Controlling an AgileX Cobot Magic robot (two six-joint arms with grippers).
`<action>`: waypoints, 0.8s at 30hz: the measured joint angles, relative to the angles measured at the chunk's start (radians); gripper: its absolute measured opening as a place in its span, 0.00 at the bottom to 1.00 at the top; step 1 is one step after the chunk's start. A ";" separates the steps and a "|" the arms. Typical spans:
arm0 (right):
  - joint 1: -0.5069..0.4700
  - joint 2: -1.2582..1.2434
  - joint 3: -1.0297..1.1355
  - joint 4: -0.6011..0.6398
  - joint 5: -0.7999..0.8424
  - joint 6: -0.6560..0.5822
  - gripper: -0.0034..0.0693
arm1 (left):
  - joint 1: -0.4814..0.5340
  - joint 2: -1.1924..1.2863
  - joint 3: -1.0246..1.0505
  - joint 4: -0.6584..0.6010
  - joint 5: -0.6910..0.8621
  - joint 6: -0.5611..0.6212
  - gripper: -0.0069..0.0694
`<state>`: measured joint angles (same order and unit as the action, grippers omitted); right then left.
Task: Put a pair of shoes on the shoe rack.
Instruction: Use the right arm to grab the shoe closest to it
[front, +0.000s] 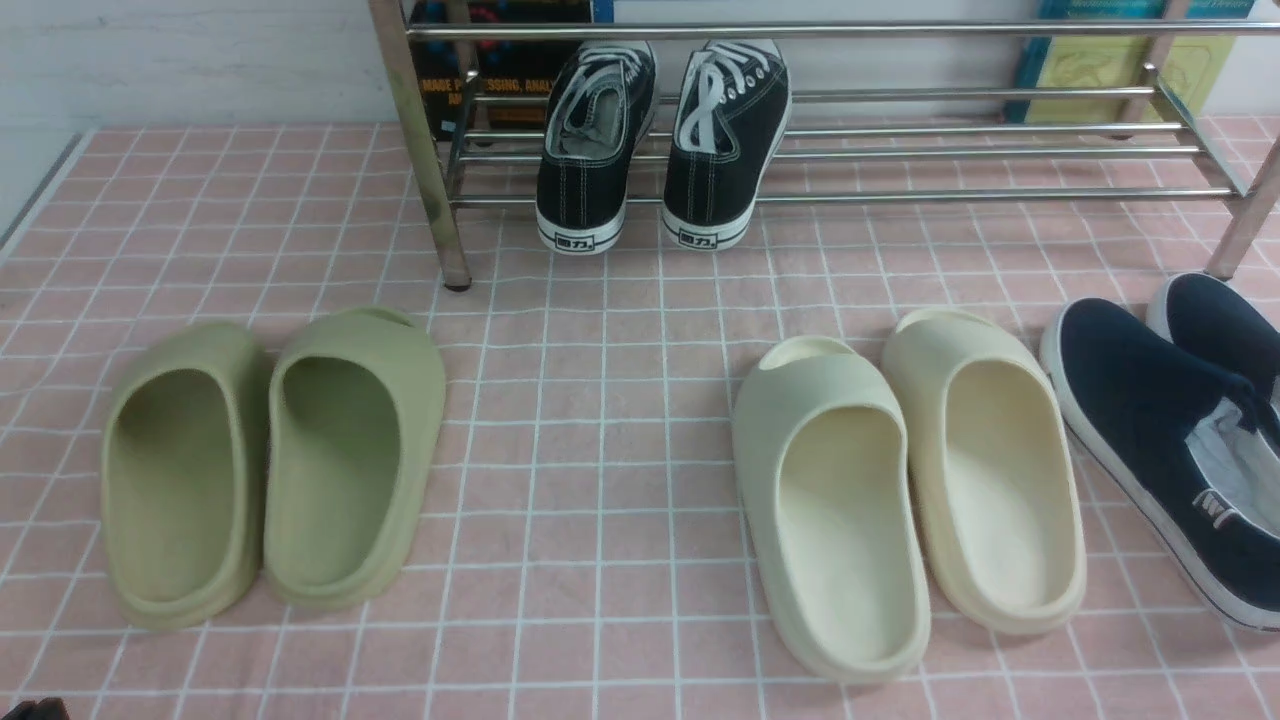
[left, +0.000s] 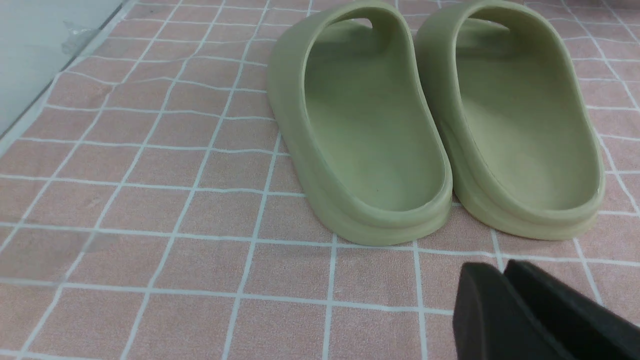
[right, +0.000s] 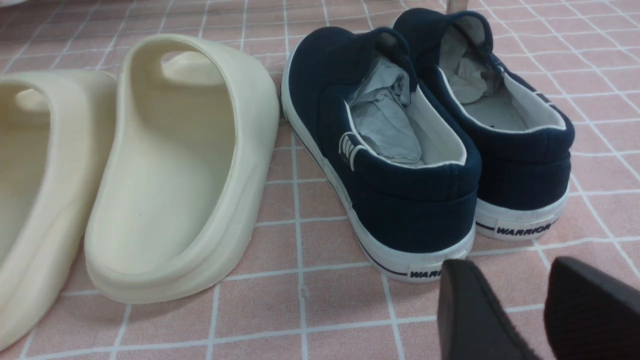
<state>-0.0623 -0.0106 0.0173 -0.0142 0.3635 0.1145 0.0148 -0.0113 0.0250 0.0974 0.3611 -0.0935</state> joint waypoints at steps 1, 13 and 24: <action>0.000 0.000 0.000 0.000 0.000 0.000 0.38 | 0.000 0.000 0.000 0.000 0.000 0.000 0.20; 0.000 0.000 0.000 0.000 0.000 0.000 0.38 | 0.000 0.000 0.000 0.000 0.001 0.000 0.21; 0.000 0.000 0.000 0.002 0.000 0.000 0.38 | 0.000 0.000 0.000 0.000 0.001 0.000 0.23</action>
<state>-0.0623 -0.0106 0.0173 -0.0126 0.3635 0.1145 0.0148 -0.0113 0.0250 0.0974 0.3623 -0.0935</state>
